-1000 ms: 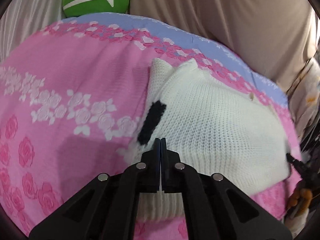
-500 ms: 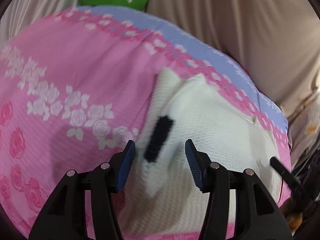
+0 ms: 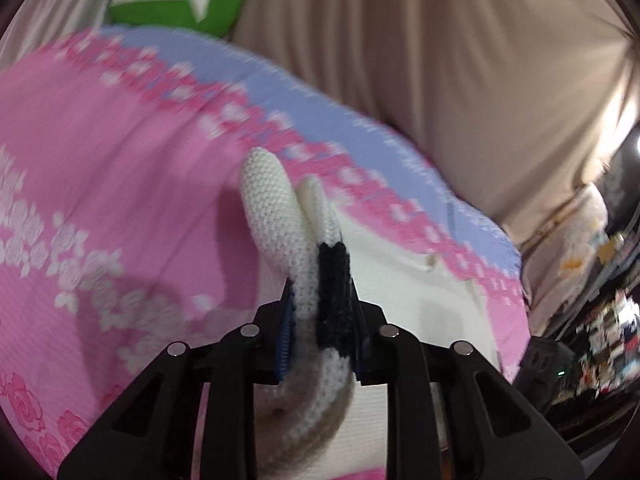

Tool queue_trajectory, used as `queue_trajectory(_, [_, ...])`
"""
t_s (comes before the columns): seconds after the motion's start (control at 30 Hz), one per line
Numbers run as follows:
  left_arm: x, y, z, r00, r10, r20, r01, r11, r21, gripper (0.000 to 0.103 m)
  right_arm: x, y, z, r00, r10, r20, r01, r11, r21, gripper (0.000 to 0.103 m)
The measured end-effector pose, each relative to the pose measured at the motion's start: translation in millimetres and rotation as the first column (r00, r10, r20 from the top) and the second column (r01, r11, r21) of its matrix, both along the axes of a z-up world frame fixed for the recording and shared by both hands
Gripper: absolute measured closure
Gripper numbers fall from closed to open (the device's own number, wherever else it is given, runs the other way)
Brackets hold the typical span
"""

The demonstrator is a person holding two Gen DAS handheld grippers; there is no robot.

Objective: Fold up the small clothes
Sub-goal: 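Grasp the sweater side edge with the left tool and lift it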

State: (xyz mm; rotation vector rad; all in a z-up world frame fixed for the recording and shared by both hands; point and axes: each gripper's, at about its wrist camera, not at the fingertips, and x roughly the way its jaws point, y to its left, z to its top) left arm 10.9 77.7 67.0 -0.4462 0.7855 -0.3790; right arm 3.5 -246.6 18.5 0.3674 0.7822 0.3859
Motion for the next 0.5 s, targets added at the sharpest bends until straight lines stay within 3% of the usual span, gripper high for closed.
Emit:
queue_trajectory(0.13, [-17, -67, 43, 0.982, -0.141, 0.128, 0.134, 0.989, 0.063, 0.082, -31, -21, 5, 0.999, -0.031, 0.030, 0.030, 0.998, 0.047, 0.084])
queue_trajectory(0.27, [-32, -152, 57, 0.930, -0.322, 0.175, 0.303, 0.944, 0.128, 0.082, -70, -58, 7, 0.994, -0.096, 0.043, 0.093, 0.993, 0.066, 0.081])
queue_trajectory(0.37, [-40, -218, 44, 0.887, -0.437, 0.147, 0.414, 0.895, 0.167, 0.082, -99, -88, 9, 0.984, -0.174, 0.046, 0.172, 0.984, 0.035, 0.080])
queue_trajectory(0.5, [-38, -298, -14, 0.846, -0.533, -0.008, 0.522, 0.826, 0.215, 0.081, -129, -126, 2, 0.961, -0.276, 0.012, 0.276, 0.961, 0.016, 0.079])
